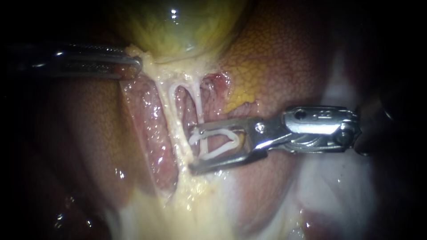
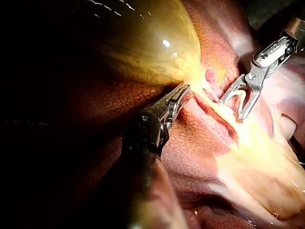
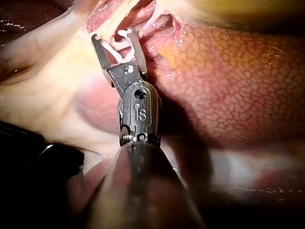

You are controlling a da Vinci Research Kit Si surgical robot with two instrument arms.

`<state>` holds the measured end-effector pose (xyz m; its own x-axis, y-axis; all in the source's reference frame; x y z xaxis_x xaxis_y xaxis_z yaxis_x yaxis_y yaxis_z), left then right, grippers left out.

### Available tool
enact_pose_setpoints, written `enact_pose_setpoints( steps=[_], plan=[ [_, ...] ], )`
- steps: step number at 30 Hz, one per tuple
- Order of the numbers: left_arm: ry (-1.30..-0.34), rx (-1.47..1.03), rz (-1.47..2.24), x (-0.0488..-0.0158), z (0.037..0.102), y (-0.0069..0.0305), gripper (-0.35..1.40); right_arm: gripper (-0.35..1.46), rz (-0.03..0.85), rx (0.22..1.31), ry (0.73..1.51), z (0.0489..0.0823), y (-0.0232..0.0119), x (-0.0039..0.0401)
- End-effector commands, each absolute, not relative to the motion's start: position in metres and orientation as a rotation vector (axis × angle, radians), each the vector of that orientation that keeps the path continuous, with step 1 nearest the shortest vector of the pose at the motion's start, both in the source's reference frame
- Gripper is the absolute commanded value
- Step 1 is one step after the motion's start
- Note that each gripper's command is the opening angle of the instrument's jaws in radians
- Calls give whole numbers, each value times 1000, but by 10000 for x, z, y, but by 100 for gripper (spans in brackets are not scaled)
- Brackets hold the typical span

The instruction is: Clipping first clip left tube

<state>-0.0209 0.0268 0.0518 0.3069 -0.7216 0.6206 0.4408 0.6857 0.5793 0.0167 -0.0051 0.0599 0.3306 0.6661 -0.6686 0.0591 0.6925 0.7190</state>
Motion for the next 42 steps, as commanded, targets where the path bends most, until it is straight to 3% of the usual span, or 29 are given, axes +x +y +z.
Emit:
enact_pose_setpoints(
  steps=[1,5,14,24,33,38,42],
  plan=[
    [-992,327,-787,-209,518,268,-35,40,448,737,1185,602,-51,167],
    [-992,327,-787,-209,518,268,-35,40,435,760,1190,616,-46,170],
    [-992,327,-787,-209,519,268,-35,40,405,879,1284,628,-37,198],
    [-992,327,-787,-209,519,268,-35,37,346,999,1388,604,-55,214],
    [-992,327,-787,-209,519,268,-35,31,287,1062,1400,586,-68,221],
    [-992,327,-786,-209,519,267,-35,22,274,1071,1401,584,-70,223],
    [-992,326,-786,-209,519,267,-35,0,273,1072,1401,585,-70,222]
  ],
)
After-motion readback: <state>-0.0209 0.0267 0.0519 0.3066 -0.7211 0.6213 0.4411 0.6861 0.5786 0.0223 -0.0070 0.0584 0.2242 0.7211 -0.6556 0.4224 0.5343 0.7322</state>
